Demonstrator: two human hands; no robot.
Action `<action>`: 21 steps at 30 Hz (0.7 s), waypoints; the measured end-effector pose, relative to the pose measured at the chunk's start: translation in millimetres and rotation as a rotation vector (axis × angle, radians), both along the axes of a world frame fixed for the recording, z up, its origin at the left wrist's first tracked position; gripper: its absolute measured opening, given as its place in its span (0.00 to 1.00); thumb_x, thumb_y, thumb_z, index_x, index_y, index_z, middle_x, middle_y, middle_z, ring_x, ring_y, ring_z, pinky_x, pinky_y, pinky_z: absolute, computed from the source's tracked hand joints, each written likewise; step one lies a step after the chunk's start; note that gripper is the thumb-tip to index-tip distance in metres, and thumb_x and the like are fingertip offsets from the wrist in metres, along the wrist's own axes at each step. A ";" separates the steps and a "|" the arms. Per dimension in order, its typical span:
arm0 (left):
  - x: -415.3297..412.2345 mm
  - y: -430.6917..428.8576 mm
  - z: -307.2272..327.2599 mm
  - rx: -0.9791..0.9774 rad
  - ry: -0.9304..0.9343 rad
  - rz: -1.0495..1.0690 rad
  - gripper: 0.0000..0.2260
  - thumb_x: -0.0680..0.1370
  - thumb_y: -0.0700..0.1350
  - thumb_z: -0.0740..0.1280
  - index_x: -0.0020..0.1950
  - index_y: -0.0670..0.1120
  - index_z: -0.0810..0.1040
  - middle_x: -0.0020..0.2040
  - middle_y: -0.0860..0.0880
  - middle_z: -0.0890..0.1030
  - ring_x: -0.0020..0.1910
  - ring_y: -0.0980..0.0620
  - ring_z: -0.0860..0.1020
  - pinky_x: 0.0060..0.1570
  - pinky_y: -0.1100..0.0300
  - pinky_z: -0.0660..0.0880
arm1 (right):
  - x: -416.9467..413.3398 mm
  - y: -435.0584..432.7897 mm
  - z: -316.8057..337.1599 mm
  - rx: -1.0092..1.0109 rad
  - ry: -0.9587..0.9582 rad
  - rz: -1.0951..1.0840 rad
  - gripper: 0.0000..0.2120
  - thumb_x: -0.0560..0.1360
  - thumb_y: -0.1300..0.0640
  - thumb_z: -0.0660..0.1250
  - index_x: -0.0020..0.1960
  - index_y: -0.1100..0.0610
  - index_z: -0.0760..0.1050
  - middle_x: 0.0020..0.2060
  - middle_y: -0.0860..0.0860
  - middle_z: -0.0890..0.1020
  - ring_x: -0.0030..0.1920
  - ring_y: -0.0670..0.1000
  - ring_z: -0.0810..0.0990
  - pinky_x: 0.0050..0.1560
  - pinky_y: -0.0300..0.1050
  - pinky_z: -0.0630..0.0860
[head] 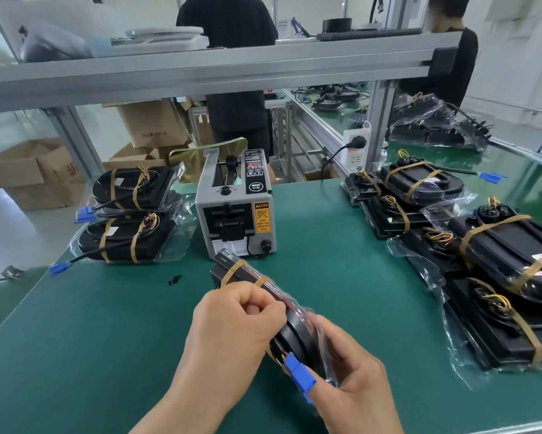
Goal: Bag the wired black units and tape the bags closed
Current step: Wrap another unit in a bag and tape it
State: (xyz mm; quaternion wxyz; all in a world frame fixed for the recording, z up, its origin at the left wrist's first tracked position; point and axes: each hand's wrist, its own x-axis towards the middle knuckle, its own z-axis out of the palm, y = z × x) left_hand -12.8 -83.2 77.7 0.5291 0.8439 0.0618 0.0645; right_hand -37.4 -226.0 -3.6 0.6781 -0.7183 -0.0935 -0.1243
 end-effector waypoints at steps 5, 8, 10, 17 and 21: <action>-1.9 -3.9 1.2 0.049 -0.014 0.026 0.06 0.67 0.52 0.74 0.36 0.53 0.80 0.22 0.57 0.67 0.22 0.58 0.63 0.22 0.70 0.62 | -1.5 0.3 0.2 0.002 -0.003 0.001 0.28 0.60 0.59 0.79 0.56 0.39 0.82 0.52 0.44 0.86 0.52 0.43 0.85 0.48 0.29 0.78; -1.7 -5.0 1.6 0.079 -0.020 0.060 0.05 0.69 0.51 0.74 0.37 0.54 0.78 0.23 0.58 0.69 0.23 0.59 0.65 0.23 0.71 0.64 | -2.2 0.2 0.9 0.016 0.009 0.010 0.27 0.60 0.59 0.79 0.56 0.40 0.83 0.52 0.46 0.86 0.52 0.44 0.85 0.49 0.31 0.78; -0.8 -4.4 1.3 0.089 -0.035 0.089 0.06 0.70 0.51 0.72 0.38 0.54 0.76 0.25 0.57 0.71 0.25 0.59 0.68 0.28 0.67 0.66 | -2.8 0.1 1.5 0.002 0.017 0.014 0.27 0.60 0.59 0.79 0.56 0.40 0.82 0.51 0.45 0.86 0.52 0.44 0.85 0.48 0.31 0.78; 1.4 -0.3 -0.7 0.126 -0.063 0.106 0.06 0.78 0.50 0.66 0.41 0.55 0.73 0.26 0.57 0.72 0.28 0.58 0.69 0.33 0.60 0.66 | -3.5 -0.1 5.0 -0.023 0.028 0.008 0.28 0.58 0.57 0.78 0.55 0.37 0.82 0.51 0.43 0.86 0.51 0.42 0.85 0.47 0.29 0.77; -2.7 4.1 -2.0 0.110 -0.062 -0.044 0.09 0.75 0.52 0.71 0.44 0.57 0.71 0.30 0.56 0.73 0.30 0.60 0.70 0.33 0.67 0.68 | -2.6 -2.7 5.4 0.013 0.092 0.062 0.28 0.59 0.60 0.78 0.56 0.41 0.83 0.49 0.47 0.87 0.50 0.47 0.86 0.46 0.34 0.80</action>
